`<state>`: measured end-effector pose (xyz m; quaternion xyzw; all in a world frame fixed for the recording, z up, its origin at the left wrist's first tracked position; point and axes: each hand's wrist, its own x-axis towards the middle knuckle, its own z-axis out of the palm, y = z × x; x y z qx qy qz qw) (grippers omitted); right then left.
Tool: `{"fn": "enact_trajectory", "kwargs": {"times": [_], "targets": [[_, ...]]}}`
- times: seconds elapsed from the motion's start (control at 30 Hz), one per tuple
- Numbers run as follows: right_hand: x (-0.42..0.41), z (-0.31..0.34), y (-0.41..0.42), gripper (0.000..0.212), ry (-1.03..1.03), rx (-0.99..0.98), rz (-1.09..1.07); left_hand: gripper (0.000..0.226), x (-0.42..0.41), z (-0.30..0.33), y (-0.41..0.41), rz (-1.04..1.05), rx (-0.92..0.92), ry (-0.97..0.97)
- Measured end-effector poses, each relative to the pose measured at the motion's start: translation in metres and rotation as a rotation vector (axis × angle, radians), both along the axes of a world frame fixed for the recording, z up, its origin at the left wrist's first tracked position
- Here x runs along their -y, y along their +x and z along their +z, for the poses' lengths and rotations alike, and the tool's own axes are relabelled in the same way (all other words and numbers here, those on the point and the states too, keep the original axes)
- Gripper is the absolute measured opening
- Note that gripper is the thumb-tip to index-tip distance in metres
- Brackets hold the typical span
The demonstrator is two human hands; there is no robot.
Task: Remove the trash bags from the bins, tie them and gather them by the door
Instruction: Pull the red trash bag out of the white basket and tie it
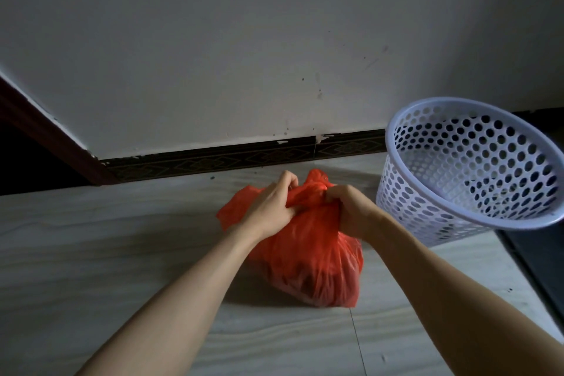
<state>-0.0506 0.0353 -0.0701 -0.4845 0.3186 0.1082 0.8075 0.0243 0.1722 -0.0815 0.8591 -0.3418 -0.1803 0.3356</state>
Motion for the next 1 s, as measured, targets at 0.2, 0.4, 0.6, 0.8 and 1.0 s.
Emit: {"fn": "enact_trajectory", "kwargs": {"times": [0.2, 0.4, 0.6, 0.8, 1.0], "targets": [[0.003, 0.000, 0.001, 0.019, -0.084, 0.020, -0.014, 0.044, 0.005, 0.004, 0.000, 0.022, 0.134, -0.018], [0.005, -0.004, -0.004, 0.035, 0.037, 0.114, 0.042, 0.047, 0.010, -0.004, -0.007, 0.043, 0.263, -0.229], [0.007, -0.005, -0.004, 0.028, 0.066, 0.156, 0.061, 0.020, 0.018, -0.009, -0.004, 0.214, 0.204, -0.368], [0.004, -0.007, 0.000, 0.025, 0.016, 0.127, 0.046, 0.023, 0.016, -0.008, -0.006, 0.288, 0.460, -0.347], [0.000, -0.005, 0.004, 0.024, -0.130, 0.172, -0.089, 0.018, 0.011, -0.008, -0.004, 0.317, 0.393, -0.387]]}}
